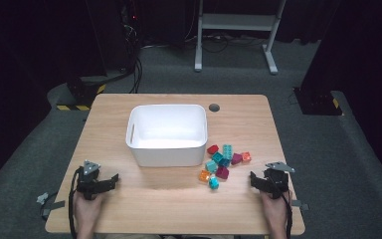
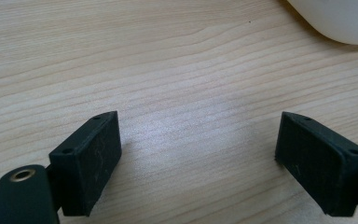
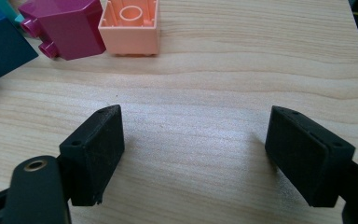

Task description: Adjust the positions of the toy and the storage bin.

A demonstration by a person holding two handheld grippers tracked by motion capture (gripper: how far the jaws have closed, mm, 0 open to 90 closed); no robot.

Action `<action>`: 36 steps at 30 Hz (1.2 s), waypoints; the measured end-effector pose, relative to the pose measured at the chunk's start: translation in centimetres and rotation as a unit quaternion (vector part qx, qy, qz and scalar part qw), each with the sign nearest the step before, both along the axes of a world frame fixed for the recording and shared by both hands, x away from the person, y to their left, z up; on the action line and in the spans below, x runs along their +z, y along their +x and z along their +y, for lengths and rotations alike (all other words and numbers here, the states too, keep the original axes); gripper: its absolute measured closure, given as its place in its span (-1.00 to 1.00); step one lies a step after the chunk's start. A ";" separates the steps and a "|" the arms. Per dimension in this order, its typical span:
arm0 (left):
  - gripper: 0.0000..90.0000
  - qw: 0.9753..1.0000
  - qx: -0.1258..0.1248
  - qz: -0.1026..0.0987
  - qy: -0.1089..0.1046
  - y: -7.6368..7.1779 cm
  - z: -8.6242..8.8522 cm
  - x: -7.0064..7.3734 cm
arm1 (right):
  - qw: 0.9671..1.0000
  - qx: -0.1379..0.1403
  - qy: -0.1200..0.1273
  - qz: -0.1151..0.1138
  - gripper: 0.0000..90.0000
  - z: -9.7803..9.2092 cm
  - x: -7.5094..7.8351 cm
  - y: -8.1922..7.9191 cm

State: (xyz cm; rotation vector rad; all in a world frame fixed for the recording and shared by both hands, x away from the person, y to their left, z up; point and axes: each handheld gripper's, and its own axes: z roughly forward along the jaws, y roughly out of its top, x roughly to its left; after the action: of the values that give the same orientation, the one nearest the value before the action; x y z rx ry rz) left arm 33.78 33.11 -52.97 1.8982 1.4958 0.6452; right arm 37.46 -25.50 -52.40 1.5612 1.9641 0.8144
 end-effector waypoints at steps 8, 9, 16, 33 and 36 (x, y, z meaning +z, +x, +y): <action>-0.68 1.000 0.001 0.000 0.000 0.0 0.0 0.0 | 1.000 -0.002 -0.001 0.000 -0.56 0.0 0.0 -0.1; -0.68 1.000 0.001 0.000 0.000 0.0 0.0 0.0 | 1.000 -0.004 0.000 0.000 -0.56 0.1 0.0 -0.2; -0.68 1.000 0.001 0.000 0.000 0.0 0.0 0.0 | 1.000 -0.006 0.001 0.000 -0.57 0.1 0.0 -0.3; -0.67 1.000 0.001 0.000 0.000 0.0 0.0 0.0 | 1.000 0.005 -0.002 -0.003 -0.51 0.1 0.0 -0.4; -0.67 1.000 0.001 0.000 0.000 0.0 0.0 0.0 | 1.000 0.007 -0.005 -0.006 -0.50 0.2 0.1 -0.4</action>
State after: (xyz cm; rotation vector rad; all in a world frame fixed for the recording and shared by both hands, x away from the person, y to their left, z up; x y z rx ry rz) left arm 33.76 33.11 -52.95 1.8967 1.4986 0.6457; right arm 37.03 -25.30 -52.35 1.5338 1.9703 0.8166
